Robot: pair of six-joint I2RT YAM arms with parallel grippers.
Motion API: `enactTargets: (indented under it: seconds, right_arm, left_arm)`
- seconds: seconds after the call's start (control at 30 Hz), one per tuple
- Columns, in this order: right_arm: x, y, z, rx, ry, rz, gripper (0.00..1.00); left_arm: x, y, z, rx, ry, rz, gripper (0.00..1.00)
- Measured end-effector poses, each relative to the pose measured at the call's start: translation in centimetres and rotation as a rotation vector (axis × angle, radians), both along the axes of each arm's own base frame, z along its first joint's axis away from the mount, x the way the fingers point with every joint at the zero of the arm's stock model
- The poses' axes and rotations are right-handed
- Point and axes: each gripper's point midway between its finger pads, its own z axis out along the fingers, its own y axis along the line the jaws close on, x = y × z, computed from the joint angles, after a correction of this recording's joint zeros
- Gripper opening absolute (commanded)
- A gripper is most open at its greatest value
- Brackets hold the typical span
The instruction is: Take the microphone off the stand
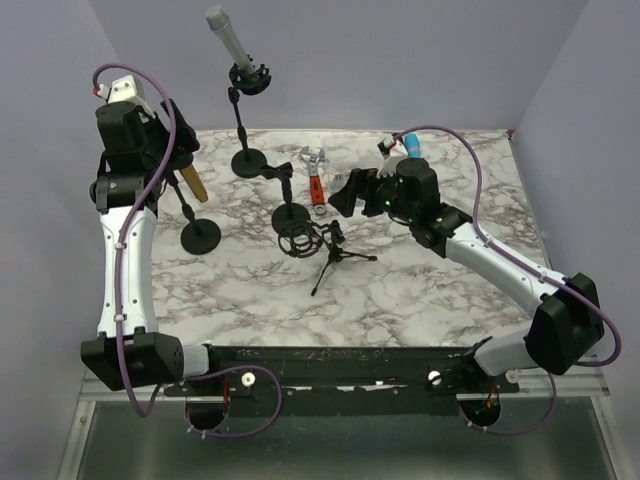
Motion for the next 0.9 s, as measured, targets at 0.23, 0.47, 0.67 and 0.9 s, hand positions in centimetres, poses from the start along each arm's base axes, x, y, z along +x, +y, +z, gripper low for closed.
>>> enactTargets:
  seconds: [0.23,0.47,0.67,0.9]
  right_arm:
    - [0.1,-0.3,0.1,-0.007,-0.011,-0.015,1.0]
    - [0.1,-0.3,0.1,-0.006,-0.011,-0.015,1.0]
    - [0.1,-0.3,0.1,-0.005,-0.011,-0.015,1.0]
    - [0.1,-0.2,0.2,0.003,-0.009,-0.015,1.0]
  left_arm:
    - [1.8,0.7,-2.4,0.039,0.058,0.003,0.57]
    - [2.1,0.8,-2.4,0.083,0.058,0.011,0.22]
    - [1.4,0.4,-2.3,0.094,0.069,0.026,0.0]
    - [-1.6,-1.3,-0.8,0.071,0.062,0.015,0.0]
